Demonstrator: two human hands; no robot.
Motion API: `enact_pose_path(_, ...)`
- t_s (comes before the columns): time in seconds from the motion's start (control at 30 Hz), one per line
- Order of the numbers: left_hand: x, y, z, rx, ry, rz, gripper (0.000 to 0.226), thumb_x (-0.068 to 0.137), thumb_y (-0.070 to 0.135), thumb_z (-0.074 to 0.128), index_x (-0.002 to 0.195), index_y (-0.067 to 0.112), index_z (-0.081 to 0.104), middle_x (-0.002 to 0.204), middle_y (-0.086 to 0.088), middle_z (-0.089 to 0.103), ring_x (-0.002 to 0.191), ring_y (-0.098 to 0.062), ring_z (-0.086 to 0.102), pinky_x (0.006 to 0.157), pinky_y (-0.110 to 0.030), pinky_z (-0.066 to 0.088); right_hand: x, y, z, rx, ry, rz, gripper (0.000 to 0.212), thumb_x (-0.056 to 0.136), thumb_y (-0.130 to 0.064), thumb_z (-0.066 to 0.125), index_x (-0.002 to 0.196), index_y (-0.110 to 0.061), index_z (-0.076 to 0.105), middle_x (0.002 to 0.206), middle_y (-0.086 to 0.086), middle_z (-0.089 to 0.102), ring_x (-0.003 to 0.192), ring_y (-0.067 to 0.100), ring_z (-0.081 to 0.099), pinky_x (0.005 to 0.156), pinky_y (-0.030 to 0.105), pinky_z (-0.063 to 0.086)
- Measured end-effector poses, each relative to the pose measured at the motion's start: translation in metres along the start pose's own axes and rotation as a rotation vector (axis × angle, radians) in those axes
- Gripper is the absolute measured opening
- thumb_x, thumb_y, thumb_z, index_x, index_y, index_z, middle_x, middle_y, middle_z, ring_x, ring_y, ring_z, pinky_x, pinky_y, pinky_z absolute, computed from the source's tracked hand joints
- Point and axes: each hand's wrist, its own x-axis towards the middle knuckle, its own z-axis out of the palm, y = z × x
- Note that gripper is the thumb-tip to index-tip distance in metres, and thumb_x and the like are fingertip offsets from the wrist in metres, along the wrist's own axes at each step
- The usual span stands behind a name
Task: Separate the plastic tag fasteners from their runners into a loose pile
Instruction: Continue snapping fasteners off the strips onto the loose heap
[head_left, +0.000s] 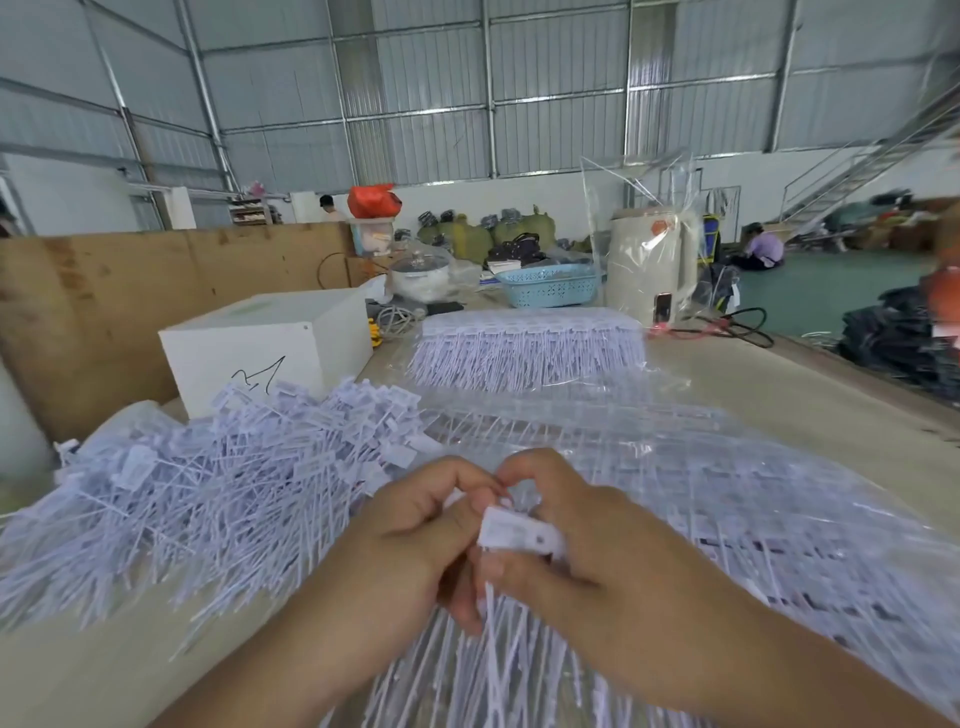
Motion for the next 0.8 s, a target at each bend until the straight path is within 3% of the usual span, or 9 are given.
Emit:
enact_pose_path(0.1, -0.001, 0.001, -0.001, 0.074, -0.080, -0.003, 0.021, 0.087, 0.037, 0.055, 0.088, 0.025, 0.072, 0.057, -0.019, 0.059, 0.042, -0.022, 0.055, 0.046, -0.020, 0.042, 0.004, -0.002, 0.003, -0.083, -0.082, 0.015, 0.045, 0.092, -0.054, 0.051, 0.127, -0.049, 0.023, 0.087, -0.009, 0.062, 0.066, 0.003, 0.053, 0.061, 0.028, 0.044)
enact_pose_path(0.33, -0.002, 0.002, -0.002, 0.057, -0.093, -0.060, 0.025, 0.083, 0.043, 0.054, 0.087, 0.028, 0.074, 0.047, 0.001, 0.056, 0.042, -0.020, 0.053, 0.050, -0.023, 0.043, 0.002, -0.004, 0.006, -0.122, -0.108, 0.051, 0.067, 0.088, -0.069, 0.041, 0.137, -0.057, -0.002, 0.107, -0.014, 0.064, 0.083, 0.003, 0.060, 0.081, 0.031, 0.051)
enact_pose_path(0.43, -0.006, 0.002, 0.001, 0.156, -0.118, -0.039, 0.033, 0.077, 0.060, 0.059, 0.092, 0.034, 0.072, 0.052, 0.000, 0.058, 0.048, -0.016, 0.057, 0.054, -0.024, 0.046, -0.001, -0.004, 0.008, -0.233, -0.063, 0.019, 0.078, 0.082, -0.078, 0.026, 0.139, -0.053, -0.022, 0.086, -0.020, 0.060, 0.072, -0.005, 0.056, 0.071, 0.020, 0.048)
enact_pose_path(0.5, -0.008, 0.003, 0.005, 0.239, -0.110, -0.014, 0.017, 0.084, 0.051, 0.064, 0.092, 0.038, 0.070, 0.054, -0.002, 0.061, 0.047, -0.013, 0.058, 0.054, -0.020, 0.046, -0.001, -0.004, 0.010, -0.241, -0.046, -0.007, 0.080, 0.078, -0.076, 0.022, 0.139, -0.052, -0.024, 0.086, -0.023, 0.060, 0.069, -0.005, 0.055, 0.067, 0.018, 0.047)
enact_pose_path(0.57, -0.008, 0.005, 0.007, 0.280, -0.085, 0.010, 0.009, 0.092, 0.038, 0.060, 0.091, 0.040, 0.069, 0.052, -0.002, 0.061, 0.046, -0.011, 0.059, 0.053, -0.017, 0.045, -0.001, -0.002, 0.009, -0.222, -0.039, -0.021, 0.077, 0.080, -0.072, 0.028, 0.141, -0.054, -0.016, 0.078, -0.029, 0.058, 0.064, -0.008, 0.053, 0.059, 0.017, 0.043)
enact_pose_path(0.63, -0.007, 0.005, 0.007, 0.278, -0.056, 0.028, 0.016, 0.093, 0.030, 0.057, 0.089, 0.041, 0.069, 0.050, 0.000, 0.060, 0.044, -0.010, 0.057, 0.051, -0.017, 0.043, -0.001, -0.001, 0.003, -0.175, -0.050, -0.007, 0.064, 0.084, -0.070, 0.040, 0.140, -0.055, 0.012, 0.070, -0.026, 0.056, 0.058, -0.007, 0.052, 0.051, 0.017, 0.035)
enact_pose_path(0.7, -0.005, 0.005, 0.004, 0.241, -0.012, 0.028, 0.020, 0.094, 0.025, 0.057, 0.087, 0.038, 0.070, 0.050, -0.001, 0.060, 0.043, -0.012, 0.054, 0.049, -0.018, 0.042, -0.001, 0.001, -0.006, -0.143, -0.080, 0.021, 0.039, 0.081, -0.072, 0.046, 0.115, -0.053, 0.042, 0.068, -0.020, 0.056, 0.055, -0.003, 0.052, 0.050, 0.017, 0.031)
enact_pose_path(0.77, -0.002, 0.003, 0.001, 0.225, 0.004, 0.025, 0.020, 0.095, 0.024, 0.056, 0.086, 0.036, 0.070, 0.049, -0.002, 0.060, 0.042, -0.014, 0.053, 0.049, -0.019, 0.041, 0.000, 0.002, -0.012, -0.135, -0.101, 0.046, 0.016, 0.084, -0.069, 0.050, 0.084, -0.053, 0.047, 0.065, -0.022, 0.054, 0.051, 0.001, 0.048, 0.050, 0.019, 0.030)
enact_pose_path(0.8, -0.002, 0.001, 0.001, 0.216, 0.002, 0.022, 0.021, 0.095, 0.024, 0.056, 0.085, 0.035, 0.070, 0.047, -0.002, 0.059, 0.041, -0.014, 0.053, 0.048, -0.019, 0.041, 0.000, 0.003, -0.014, -0.141, -0.101, 0.044, 0.017, 0.087, -0.064, 0.051, 0.074, -0.054, 0.045, 0.062, -0.022, 0.053, 0.048, 0.002, 0.046, 0.049, 0.020, 0.030)
